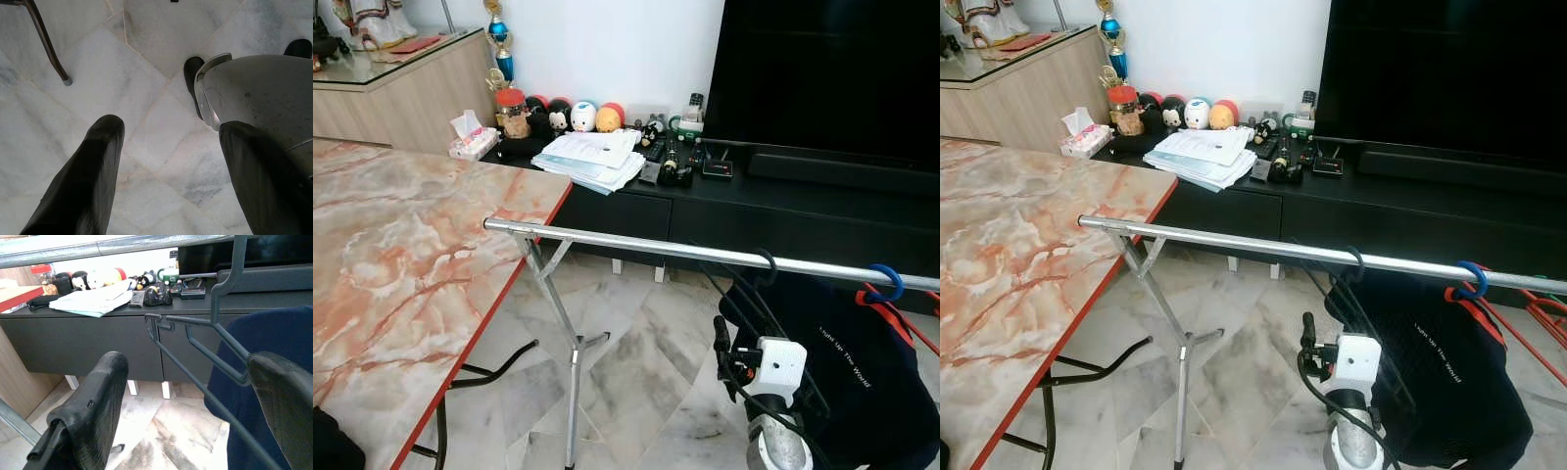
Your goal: Hang hanger
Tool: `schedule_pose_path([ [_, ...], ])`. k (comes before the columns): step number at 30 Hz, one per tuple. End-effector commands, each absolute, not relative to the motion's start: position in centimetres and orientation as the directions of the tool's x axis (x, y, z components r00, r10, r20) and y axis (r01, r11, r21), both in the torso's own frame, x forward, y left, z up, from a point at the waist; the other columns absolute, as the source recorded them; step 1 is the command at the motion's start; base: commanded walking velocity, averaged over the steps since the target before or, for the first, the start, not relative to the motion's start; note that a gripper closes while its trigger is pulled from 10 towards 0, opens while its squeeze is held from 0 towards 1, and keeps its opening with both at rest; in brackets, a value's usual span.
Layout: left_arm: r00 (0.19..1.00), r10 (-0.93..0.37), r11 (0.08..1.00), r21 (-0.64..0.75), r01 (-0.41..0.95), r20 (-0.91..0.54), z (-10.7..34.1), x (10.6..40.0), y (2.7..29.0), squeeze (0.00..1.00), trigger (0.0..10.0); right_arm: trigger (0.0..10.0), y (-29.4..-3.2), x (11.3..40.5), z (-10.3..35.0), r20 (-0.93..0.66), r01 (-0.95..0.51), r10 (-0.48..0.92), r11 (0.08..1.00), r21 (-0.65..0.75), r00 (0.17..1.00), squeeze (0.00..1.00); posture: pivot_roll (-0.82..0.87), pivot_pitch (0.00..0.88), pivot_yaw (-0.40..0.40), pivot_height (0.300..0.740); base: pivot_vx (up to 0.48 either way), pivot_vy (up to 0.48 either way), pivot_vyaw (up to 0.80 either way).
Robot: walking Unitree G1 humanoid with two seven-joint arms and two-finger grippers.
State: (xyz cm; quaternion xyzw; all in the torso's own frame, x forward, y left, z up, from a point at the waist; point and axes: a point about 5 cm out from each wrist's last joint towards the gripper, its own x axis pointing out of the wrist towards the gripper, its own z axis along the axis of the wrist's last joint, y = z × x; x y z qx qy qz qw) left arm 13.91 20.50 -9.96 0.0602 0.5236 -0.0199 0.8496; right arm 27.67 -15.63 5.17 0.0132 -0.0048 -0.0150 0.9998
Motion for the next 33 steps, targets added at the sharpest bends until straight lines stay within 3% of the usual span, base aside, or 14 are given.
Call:
schedule_pose_path([
  [1,0.423,0.032,0.992,0.082,0.1,-0.905,-10.2,13.0,20.8,0.0,10.0,10.0,-15.5,27.6,5.3,0.007,0.029,-0.029,0.999,0.035,1.0,0.0,0.04,0.042,0.049,0.74,-0.255,0.0,0.0],
  [33,0.426,0.024,0.992,0.074,0.103,-0.904,-10.2,13.2,20.8,0.0,10.0,10.0,-15.7,27.4,3.9,-0.063,0.052,-0.049,0.998,0.044,0.997,0.0,0.04,0.063,0.051,0.74,-0.295,0.0,0.0],
])
